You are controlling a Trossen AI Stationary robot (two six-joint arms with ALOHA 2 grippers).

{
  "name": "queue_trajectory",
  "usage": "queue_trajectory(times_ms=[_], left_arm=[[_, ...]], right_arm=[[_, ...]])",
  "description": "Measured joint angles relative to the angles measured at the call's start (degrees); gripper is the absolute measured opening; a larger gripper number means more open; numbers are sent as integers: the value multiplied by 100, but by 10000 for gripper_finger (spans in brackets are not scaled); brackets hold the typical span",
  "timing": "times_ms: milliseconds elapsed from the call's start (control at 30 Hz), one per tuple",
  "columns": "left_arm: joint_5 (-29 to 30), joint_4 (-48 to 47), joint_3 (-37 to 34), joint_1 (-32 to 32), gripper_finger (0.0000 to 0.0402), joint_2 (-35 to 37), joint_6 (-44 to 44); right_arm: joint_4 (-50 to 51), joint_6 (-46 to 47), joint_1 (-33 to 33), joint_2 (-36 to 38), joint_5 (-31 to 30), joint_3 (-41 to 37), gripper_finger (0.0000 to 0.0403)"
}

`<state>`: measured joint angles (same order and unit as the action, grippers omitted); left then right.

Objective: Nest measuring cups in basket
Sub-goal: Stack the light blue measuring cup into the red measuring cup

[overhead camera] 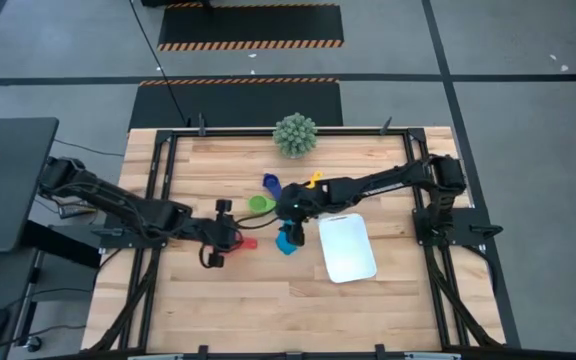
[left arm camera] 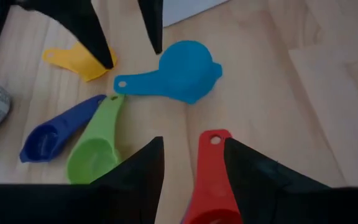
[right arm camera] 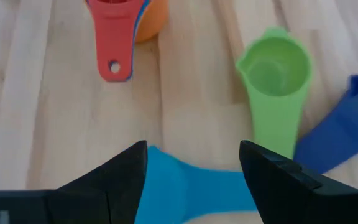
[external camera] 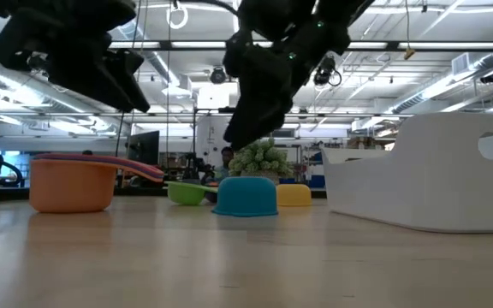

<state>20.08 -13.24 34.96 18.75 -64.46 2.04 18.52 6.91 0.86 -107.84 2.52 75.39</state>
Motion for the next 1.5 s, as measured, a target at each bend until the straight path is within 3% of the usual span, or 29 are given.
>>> queue_trajectory(times_ms=[267,567,933,1067,1500], left_arm=[[-182,745,-618,23,173,415,179],[-368,1814,-1555,-26,173,1237,622],[-484,2267,-2264,-14,173,2571,780],[-534,2428,-2551,-14,173,2900,701],[-538,2762,-2763,-14,173,3040,306]], right_arm=[[549,188,581,-187,634,217,256],[709,402,850,-354,816,277,244],[2272,-158,866,-1500,948,2011,244],[2738,-454,982,-1612,1161,2198,242],[2827,-651,1322,-1686,1751,2152,204]])
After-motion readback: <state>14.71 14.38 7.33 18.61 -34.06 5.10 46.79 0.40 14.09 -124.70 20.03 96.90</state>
